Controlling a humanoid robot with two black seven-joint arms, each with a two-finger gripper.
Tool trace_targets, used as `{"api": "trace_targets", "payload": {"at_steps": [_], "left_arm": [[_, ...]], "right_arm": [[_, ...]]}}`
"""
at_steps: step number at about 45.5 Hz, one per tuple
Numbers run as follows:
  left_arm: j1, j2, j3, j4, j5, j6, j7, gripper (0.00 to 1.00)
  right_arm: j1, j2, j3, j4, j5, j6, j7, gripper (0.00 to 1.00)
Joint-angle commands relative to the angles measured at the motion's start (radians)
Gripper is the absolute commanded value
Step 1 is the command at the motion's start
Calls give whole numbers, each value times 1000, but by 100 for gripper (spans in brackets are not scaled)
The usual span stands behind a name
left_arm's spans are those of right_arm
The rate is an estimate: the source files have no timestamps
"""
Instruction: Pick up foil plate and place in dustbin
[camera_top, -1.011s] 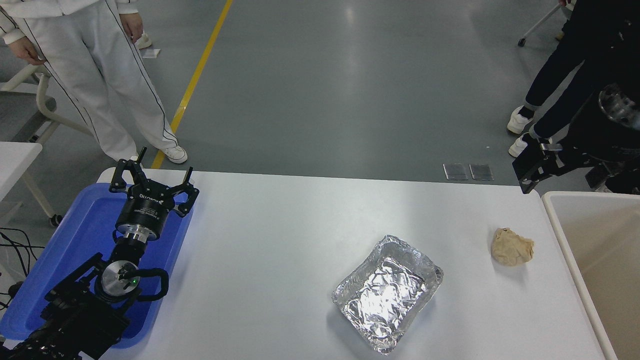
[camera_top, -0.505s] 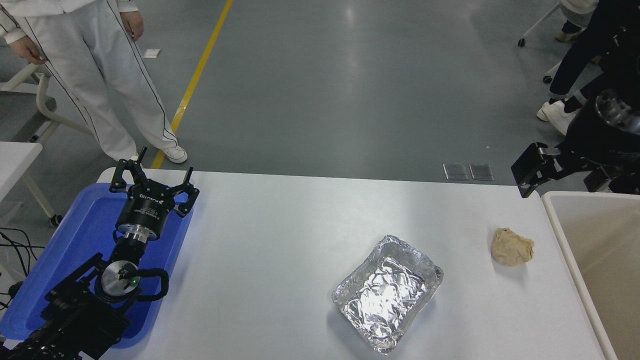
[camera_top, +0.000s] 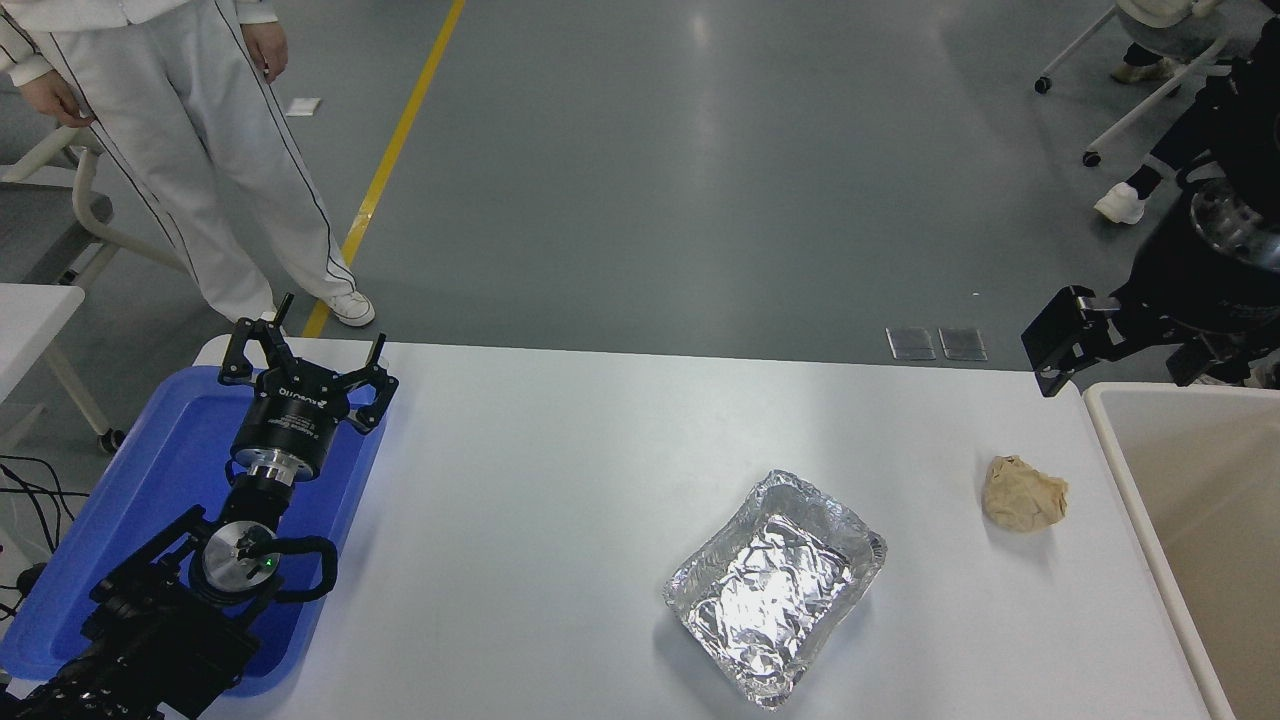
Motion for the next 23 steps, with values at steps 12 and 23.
{"api": "trace_targets", "payload": {"at_steps": [12,23], "left_arm": [[2,0,0,0,0,0,0,100],[0,0,0,0,0,0,0,100]], "right_arm": [[-10,-3,13,0,2,0,0,100],[-28,-35,53,-3,0,0,0,100]]}}
